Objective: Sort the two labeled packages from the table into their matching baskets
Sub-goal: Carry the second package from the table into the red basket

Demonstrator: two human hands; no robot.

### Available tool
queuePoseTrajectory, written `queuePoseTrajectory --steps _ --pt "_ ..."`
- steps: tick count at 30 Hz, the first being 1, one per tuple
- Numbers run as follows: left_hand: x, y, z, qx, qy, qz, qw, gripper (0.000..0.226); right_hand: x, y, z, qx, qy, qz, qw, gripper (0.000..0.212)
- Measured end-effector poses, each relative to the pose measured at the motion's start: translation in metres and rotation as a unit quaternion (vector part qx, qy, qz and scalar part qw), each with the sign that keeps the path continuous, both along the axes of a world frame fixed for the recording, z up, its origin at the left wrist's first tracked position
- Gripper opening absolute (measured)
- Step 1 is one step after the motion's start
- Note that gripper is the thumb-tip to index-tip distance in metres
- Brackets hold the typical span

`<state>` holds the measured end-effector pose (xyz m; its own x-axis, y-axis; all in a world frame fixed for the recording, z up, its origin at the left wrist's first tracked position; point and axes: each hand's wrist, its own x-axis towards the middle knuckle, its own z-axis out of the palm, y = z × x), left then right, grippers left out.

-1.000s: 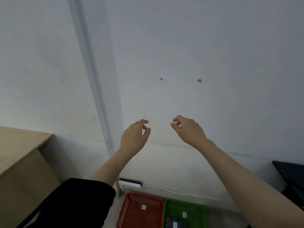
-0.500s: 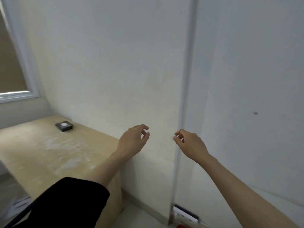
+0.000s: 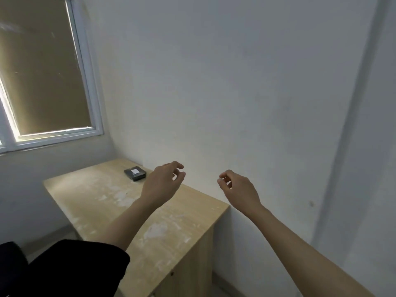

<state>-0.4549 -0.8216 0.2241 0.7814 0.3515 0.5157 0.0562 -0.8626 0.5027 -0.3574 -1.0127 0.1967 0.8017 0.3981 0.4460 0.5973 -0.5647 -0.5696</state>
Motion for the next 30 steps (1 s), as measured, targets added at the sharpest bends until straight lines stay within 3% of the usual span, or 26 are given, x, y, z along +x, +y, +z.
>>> queuePoseTrajectory --steps 12,23,30 --pt "0.078 0.226 -0.031 -0.049 0.031 -0.032 0.998 0.027 0.077 0.22 -0.021 -0.013 0.062 -0.007 0.998 0.023" --pt "0.103 0.46 -0.06 -0.09 0.07 -0.032 0.993 0.017 0.082 0.433 -0.055 -0.023 0.116 -0.033 0.992 0.021" --pt "0.13 0.589 -0.083 -0.046 0.13 -0.073 0.988 0.024 0.083 0.535 -0.09 -0.04 0.166 -0.076 0.982 0.019"
